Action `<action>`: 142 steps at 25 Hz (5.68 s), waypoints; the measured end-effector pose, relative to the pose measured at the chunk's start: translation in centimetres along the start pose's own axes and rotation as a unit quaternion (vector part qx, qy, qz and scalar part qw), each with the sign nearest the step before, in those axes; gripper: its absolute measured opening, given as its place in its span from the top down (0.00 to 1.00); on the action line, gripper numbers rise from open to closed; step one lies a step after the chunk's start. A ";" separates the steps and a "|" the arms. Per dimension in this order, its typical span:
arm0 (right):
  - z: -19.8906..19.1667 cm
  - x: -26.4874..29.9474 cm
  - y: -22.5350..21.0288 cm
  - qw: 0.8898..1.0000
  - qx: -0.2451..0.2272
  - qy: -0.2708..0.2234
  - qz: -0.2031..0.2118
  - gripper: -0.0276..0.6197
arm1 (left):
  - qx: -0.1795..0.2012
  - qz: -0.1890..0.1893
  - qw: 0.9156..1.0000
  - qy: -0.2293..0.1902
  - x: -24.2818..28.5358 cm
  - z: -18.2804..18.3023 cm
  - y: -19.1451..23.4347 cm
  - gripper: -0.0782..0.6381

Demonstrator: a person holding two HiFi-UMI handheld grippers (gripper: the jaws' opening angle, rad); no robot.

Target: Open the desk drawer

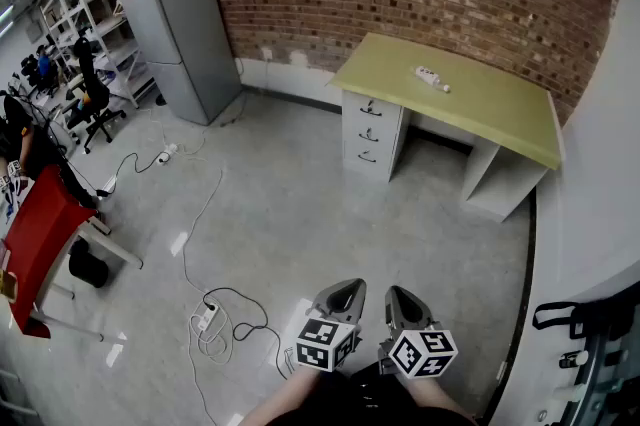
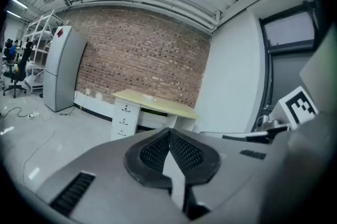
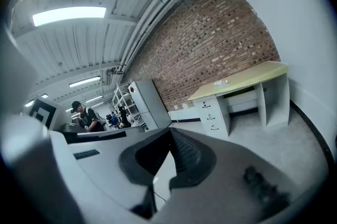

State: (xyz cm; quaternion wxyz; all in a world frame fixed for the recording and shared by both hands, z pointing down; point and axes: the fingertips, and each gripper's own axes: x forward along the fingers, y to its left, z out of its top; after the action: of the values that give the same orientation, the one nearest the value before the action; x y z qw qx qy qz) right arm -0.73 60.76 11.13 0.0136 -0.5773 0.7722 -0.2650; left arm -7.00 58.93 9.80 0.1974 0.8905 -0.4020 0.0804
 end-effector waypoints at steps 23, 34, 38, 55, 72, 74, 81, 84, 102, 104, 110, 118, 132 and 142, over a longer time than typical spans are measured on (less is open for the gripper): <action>-2.7 1.6 5.5 0.999 0.020 -0.018 -0.028 0.94 | -0.002 -0.023 1.000 0.013 -5.8 -1.4 4.5 0.88; -5.2 2.8 7.4 0.999 0.037 0.000 -0.032 0.94 | -0.011 -0.022 0.999 0.042 -6.9 -3.4 6.7 0.88; -4.7 4.7 6.5 0.999 0.034 0.004 -0.031 0.94 | -0.006 -0.017 0.999 0.041 -5.3 -2.9 7.7 0.88; 3.7 12.6 -4.1 0.999 0.018 -0.001 -0.047 0.94 | -0.001 0.006 0.999 0.031 7.8 2.0 9.9 0.88; 8.1 17.7 -11.2 1.000 0.018 0.003 -0.025 0.94 | 0.003 0.028 0.999 0.038 16.7 3.5 9.9 0.88; 8.3 17.8 -12.1 0.999 0.021 0.002 -0.028 0.94 | 0.001 0.032 0.999 0.040 17.5 3.1 10.0 0.88; 8.0 17.9 -13.7 0.999 0.027 0.006 -0.028 0.94 | -0.006 0.027 0.999 0.047 19.2 2.2 9.1 0.88; 7.8 18.2 -14.0 0.999 0.035 0.009 -0.026 0.94 | -0.009 0.027 0.998 0.051 19.7 1.9 9.0 0.88; 10.4 25.8 -16.6 0.999 0.043 0.021 -0.025 0.94 | -0.010 0.025 0.998 0.064 26.3 4.8 13.3 0.88; 11.0 27.2 -16.6 0.999 0.042 0.022 -0.021 0.94 | -0.010 0.028 0.998 0.062 27.3 5.8 14.4 0.88; 13.3 31.9 -17.5 0.999 0.028 0.022 -0.012 0.94 | -0.017 0.029 0.998 0.048 30.9 8.8 17.4 0.88; 16.9 37.2 -19.0 0.999 0.023 0.024 -0.024 0.94 | -0.019 0.031 0.998 0.045 35.1 12.8 21.5 0.88; 20.6 45.9 -21.6 0.998 0.032 0.011 -0.053 0.94 | -0.020 0.004 0.998 0.051 42.4 16.6 27.9 0.88; 22.6 52.2 -22.3 0.998 0.024 0.003 -0.057 0.94 | -0.009 -0.007 0.998 0.055 46.4 19.1 32.9 0.88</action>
State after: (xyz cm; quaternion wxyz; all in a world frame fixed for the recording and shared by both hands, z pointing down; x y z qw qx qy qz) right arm 8.99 0.69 16.08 0.0102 -0.6192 0.7315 -0.2852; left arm -1.05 -0.46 15.90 0.2277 0.8858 -0.3848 0.1244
